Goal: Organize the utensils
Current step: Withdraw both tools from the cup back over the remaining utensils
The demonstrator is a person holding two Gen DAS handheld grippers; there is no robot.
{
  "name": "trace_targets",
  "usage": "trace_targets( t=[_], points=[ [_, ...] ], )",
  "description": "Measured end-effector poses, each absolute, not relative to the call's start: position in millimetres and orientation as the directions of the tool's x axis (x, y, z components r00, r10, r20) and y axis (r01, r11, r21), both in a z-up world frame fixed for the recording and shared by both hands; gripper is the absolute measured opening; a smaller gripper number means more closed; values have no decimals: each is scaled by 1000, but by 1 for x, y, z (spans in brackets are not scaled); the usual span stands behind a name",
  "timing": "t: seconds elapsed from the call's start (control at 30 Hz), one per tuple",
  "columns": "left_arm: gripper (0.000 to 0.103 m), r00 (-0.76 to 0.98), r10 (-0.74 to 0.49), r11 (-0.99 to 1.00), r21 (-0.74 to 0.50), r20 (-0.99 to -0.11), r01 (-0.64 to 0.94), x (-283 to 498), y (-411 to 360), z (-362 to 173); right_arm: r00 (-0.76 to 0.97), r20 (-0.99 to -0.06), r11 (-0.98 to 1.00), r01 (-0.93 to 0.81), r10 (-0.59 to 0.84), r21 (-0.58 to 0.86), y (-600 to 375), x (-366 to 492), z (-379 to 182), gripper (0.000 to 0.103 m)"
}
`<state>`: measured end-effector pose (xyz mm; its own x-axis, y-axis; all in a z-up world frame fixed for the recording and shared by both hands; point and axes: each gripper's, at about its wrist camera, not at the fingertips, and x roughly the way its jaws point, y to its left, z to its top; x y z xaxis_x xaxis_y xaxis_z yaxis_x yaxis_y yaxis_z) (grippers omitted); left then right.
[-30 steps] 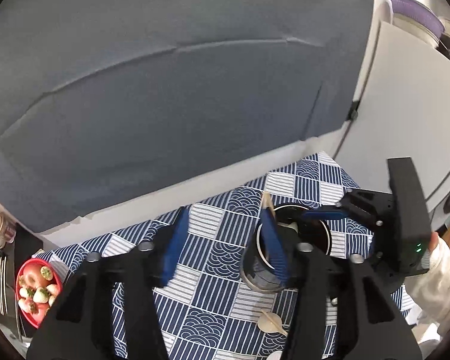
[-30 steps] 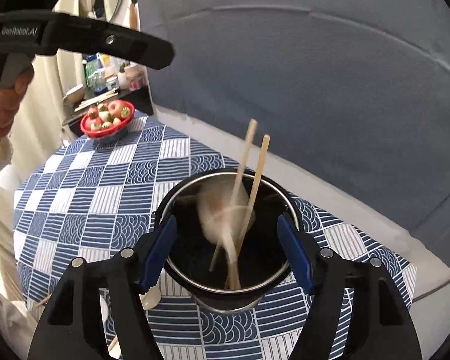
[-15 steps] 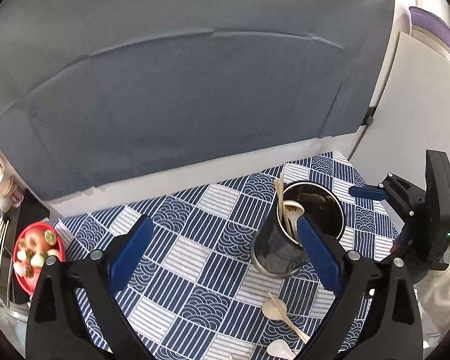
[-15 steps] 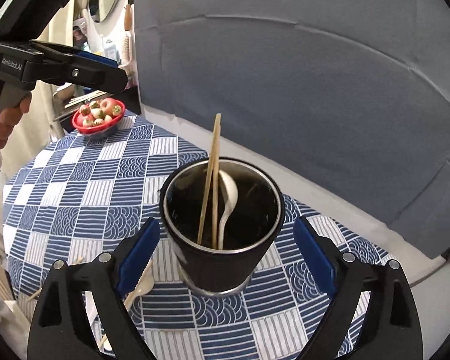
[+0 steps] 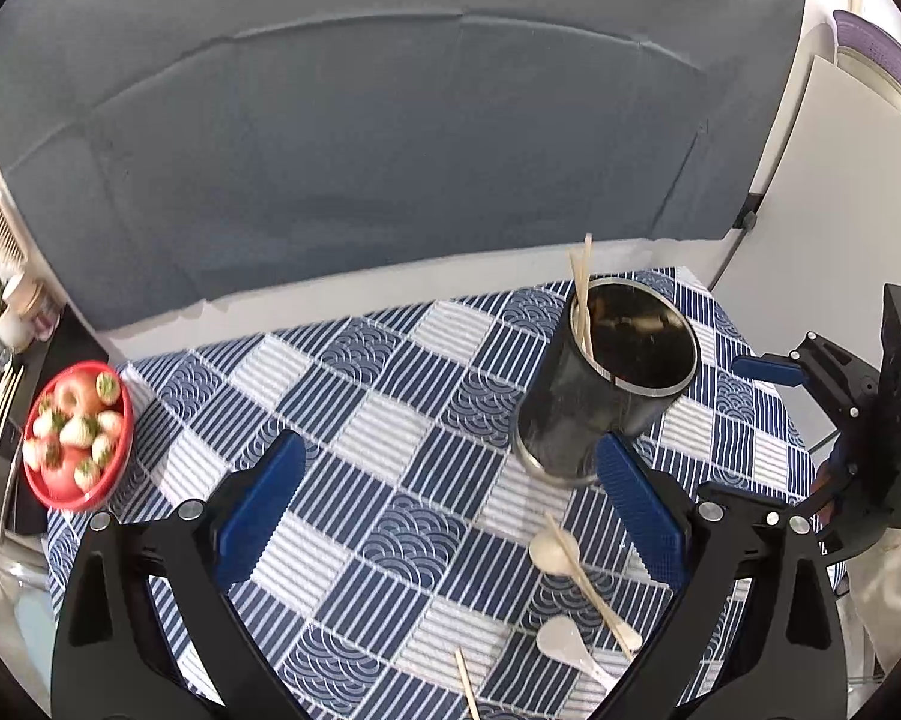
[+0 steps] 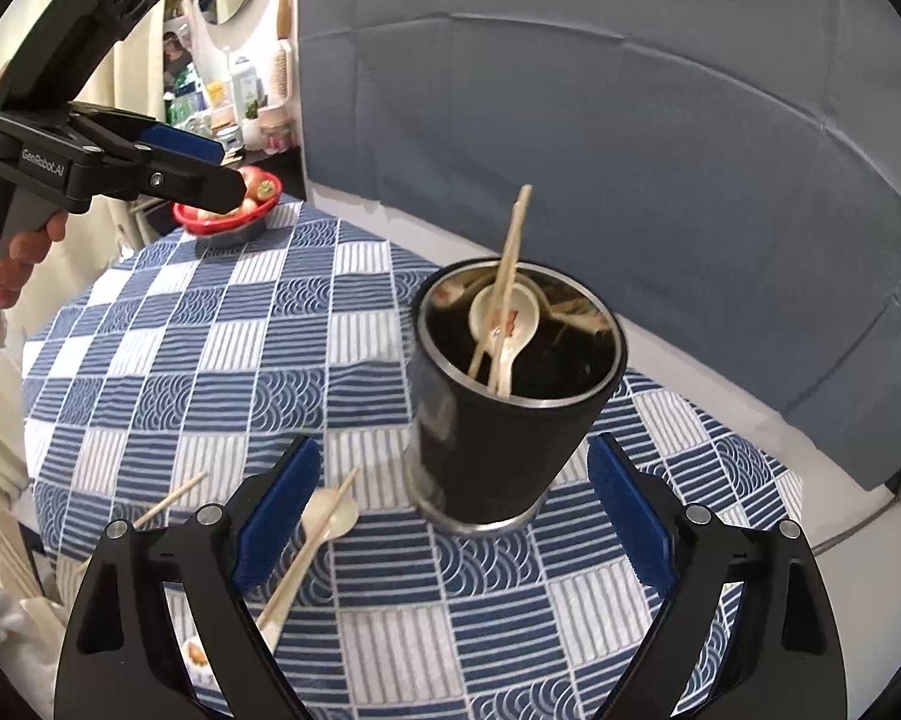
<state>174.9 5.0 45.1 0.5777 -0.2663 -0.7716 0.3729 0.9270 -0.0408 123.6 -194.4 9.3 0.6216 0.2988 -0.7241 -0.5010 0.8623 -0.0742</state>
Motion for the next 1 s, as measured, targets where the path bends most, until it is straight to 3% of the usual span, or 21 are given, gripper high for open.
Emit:
trace_targets(
  t=[1.0],
  points=[
    [96,460,-237,936,-73,-856,346,85,36,-24,507,-809,822,-567,297,-52,-174,23,-22,86]
  ],
)
